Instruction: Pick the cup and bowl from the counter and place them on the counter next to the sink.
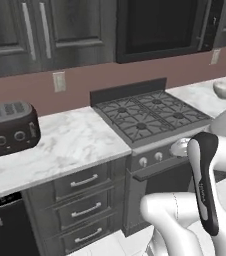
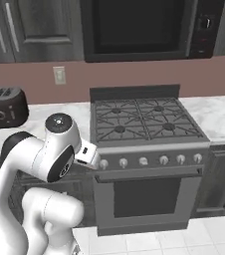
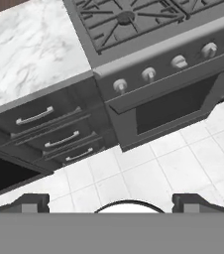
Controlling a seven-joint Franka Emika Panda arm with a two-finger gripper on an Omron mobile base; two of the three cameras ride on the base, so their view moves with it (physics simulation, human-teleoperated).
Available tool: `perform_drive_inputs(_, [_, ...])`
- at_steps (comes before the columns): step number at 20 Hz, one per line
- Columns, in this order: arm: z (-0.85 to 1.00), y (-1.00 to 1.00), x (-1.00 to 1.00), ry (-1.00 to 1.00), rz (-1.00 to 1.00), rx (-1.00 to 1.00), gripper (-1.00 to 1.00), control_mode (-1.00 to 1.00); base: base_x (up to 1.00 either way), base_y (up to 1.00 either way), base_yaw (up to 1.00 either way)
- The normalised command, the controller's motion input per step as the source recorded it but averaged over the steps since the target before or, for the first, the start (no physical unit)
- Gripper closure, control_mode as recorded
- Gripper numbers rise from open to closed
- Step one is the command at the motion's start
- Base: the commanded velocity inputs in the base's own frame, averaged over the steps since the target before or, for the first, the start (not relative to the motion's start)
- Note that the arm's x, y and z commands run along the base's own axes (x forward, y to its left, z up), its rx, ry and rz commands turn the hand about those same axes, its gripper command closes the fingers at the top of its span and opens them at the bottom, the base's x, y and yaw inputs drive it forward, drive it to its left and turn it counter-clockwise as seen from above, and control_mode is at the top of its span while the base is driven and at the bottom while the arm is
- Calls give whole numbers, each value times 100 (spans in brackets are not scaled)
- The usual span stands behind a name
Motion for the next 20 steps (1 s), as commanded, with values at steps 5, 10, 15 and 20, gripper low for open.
perform_drive_inputs(5, [0, 0, 0, 0, 0, 0, -100, 100, 37, -100, -7])
perform_drive_inputs(10, [0, 0, 0, 0, 0, 0, -100, 100, 45, -100, -2])
perform_drive_inputs(15, [0, 0, 0, 0, 0, 0, -100, 100, 37, -100, 0])
perform_drive_inputs(20, [0, 0, 0, 0, 0, 0, -100, 100, 41, -100, 0])
